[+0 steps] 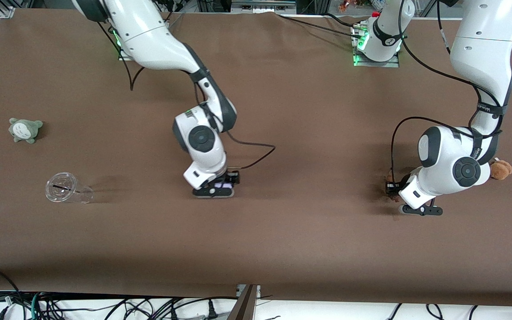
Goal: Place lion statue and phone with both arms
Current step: 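Set the lion beside the lamp while the right gripper lifts the phone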
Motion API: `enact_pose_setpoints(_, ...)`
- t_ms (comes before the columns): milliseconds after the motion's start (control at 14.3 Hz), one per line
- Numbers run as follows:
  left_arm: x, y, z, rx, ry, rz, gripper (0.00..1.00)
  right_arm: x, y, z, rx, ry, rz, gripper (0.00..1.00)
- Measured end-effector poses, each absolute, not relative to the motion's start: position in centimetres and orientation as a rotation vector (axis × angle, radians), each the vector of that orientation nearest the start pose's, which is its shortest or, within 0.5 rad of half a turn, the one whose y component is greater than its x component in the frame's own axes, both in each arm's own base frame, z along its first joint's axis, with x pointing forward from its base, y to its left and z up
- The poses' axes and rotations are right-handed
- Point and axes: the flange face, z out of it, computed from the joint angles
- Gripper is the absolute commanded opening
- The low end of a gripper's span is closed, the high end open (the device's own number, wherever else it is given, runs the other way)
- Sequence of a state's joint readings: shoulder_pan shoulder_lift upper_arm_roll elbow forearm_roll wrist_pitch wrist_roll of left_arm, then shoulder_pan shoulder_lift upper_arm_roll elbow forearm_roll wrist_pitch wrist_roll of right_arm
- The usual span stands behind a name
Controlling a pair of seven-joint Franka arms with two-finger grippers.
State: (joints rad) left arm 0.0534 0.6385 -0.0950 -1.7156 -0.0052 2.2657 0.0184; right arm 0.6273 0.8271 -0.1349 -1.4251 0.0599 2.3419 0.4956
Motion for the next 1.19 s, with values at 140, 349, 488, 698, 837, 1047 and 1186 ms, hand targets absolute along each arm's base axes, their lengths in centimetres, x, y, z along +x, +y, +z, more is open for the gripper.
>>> enact_pose_setpoints(140, 66.3, -2.4, 21.1, -3.199, 0.070, 0.141, 1.00, 66.5, 31.2, 23.0, -3.152, 0.005, -0.139, 0.37)
enact_pose_setpoints(349, 66.3, -2.5, 21.3, -3.199, 0.072, 0.144, 1.00, 69.3, 23.0, 23.8, -3.144, 0.043, -0.058, 0.37)
enact_pose_setpoints(488, 66.4, -2.6, 22.6, -3.197, 0.075, 0.166, 1.00, 70.2, 18.3, 23.1, -3.151, 0.077, -0.008, 0.37)
enact_pose_setpoints(698, 66.7, -3.0, 29.0, -3.194, 0.088, 0.137, 1.00, 70.6, 12.3, 21.7, -3.164, 0.091, 0.046, 0.37)
enact_pose_setpoints(837, 66.0, -3.3, 35.5, -3.196, 0.062, 0.114, 1.00, 70.5, 8.6, 21.0, -3.174, 0.101, 0.074, 0.37)
enact_pose_setpoints(1047, 63.3, -3.4, 44.9, -3.194, 0.038, 0.126, 1.00, 70.2, 6.4, 20.2, -3.177, 0.121, 0.103, 0.37)
enact_pose_setpoints(1186, 61.2, -2.9, 50.7, -3.203, 0.005, 0.111, 1.00, 70.0, 6.0, 19.9, -3.182, 0.129, 0.118, 0.37)
